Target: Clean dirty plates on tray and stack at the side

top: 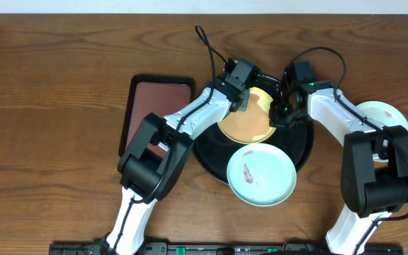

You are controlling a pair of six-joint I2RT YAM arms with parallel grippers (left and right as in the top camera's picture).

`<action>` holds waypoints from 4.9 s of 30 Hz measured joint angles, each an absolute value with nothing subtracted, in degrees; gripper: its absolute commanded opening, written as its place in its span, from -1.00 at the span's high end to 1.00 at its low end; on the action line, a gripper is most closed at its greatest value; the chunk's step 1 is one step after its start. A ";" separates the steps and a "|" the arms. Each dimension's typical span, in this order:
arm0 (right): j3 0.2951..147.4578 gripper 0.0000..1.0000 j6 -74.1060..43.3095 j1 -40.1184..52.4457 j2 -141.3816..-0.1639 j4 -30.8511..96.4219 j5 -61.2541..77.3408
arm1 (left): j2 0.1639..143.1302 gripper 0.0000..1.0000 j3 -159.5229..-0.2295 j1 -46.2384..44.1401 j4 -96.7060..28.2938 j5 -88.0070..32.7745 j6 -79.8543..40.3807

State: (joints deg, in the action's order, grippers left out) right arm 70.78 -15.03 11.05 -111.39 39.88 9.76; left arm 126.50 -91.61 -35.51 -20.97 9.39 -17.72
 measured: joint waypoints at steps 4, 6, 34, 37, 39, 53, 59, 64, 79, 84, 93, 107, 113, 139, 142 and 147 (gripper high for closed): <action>70.83 0.97 -14.92 11.05 -111.39 39.86 9.65 | 124.16 0.84 -91.57 -34.06 -20.23 10.07 -17.69; 70.83 0.98 -14.70 11.05 -111.39 39.99 9.47 | 121.75 0.85 -91.57 -32.27 -20.62 11.11 -17.69; 70.87 0.98 -7.29 11.03 -111.39 38.98 9.63 | 106.98 0.22 -79.57 -10.72 -50.98 -0.30 -23.64; 70.87 0.98 -7.11 11.05 -111.39 38.81 9.65 | 106.96 -0.09 -79.46 -10.59 -52.31 -2.70 -21.71; 70.87 0.98 -7.07 11.05 -111.39 38.48 9.65 | 106.78 -0.27 -79.66 -10.52 -54.35 -3.64 -21.08; 74.28 0.97 -2.59 13.47 -103.70 37.45 7.77 | 79.48 -0.61 -82.35 -4.36 -59.09 -5.23 -19.64; 77.32 0.98 0.71 21.28 -95.72 29.71 4.82 | 72.05 -0.62 -82.37 -3.20 -62.28 -5.26 -19.59; 78.00 0.97 1.58 28.23 -94.63 21.63 2.63 | 68.79 -0.62 -82.39 -3.20 -64.14 -5.26 -19.59; 77.93 0.98 12.97 44.27 -102.61 3.27 -17.34 | 67.77 -0.78 -82.39 -3.16 -64.29 -5.26 -19.44; 77.93 0.98 19.22 47.68 -102.59 1.30 -25.28 | 67.77 -0.78 -82.39 -3.16 -64.27 -5.26 -19.44; 77.93 0.98 29.39 53.67 -102.61 -5.45 -37.80 | 67.77 -0.78 -82.39 -3.16 -64.29 -5.26 -19.44; 77.93 0.98 32.64 54.02 -102.61 -7.16 -41.89 | 67.77 -0.79 -82.37 -3.16 -64.29 -5.26 -19.44; 77.93 0.98 33.58 54.02 -102.59 -7.14 -42.06 | 67.77 -0.79 -82.39 -3.16 -64.29 -5.26 -19.44; 77.87 0.98 28.80 52.95 -102.48 -3.97 -43.40 | 67.77 -0.79 -82.39 -3.16 -64.29 -5.26 -19.44; 78.08 0.98 28.88 52.99 -101.78 -0.47 -41.63 | 67.77 -0.79 -82.37 -3.16 -64.29 -5.26 -19.44; 78.04 0.98 27.29 53.15 -101.49 -1.08 -41.76 | 67.77 -0.79 -82.39 -3.16 -64.29 -5.26 -19.44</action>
